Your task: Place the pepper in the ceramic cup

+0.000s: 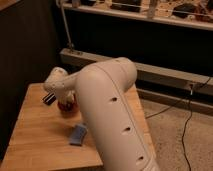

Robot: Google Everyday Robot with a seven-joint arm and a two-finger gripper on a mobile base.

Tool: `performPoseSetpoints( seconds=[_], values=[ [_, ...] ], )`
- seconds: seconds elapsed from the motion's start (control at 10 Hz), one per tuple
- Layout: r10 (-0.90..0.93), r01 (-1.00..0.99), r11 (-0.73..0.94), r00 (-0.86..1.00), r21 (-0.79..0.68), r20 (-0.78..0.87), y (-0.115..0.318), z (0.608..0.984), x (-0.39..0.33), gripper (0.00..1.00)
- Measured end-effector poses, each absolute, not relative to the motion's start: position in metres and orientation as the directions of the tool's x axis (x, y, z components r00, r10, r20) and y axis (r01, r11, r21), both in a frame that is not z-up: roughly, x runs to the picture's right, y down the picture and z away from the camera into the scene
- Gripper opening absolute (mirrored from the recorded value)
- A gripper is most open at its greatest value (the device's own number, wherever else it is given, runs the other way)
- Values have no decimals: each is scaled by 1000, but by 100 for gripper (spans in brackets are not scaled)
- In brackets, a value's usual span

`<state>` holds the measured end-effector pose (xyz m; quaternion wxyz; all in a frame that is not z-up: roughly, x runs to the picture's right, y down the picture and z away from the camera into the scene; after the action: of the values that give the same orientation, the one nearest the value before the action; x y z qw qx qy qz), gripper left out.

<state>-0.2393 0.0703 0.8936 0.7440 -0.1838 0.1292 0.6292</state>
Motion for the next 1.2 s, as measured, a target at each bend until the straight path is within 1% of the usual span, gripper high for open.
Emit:
performPoseSetpoints(
  seconds=[0.4,0.7,1.0,1.1,1.2],
  values=[
    [891,-982,166,190,-92,-413,66,887,-239,0],
    [903,-978,191,209,-86,-376,53,863,-238,0],
    [894,-978,188,209,-93,-395,56,838,-233,0],
    [890,-979,182,205,-94,-408,58,835,-231,1],
    [883,-979,181,206,-99,-422,61,832,-230,6]
  ],
)
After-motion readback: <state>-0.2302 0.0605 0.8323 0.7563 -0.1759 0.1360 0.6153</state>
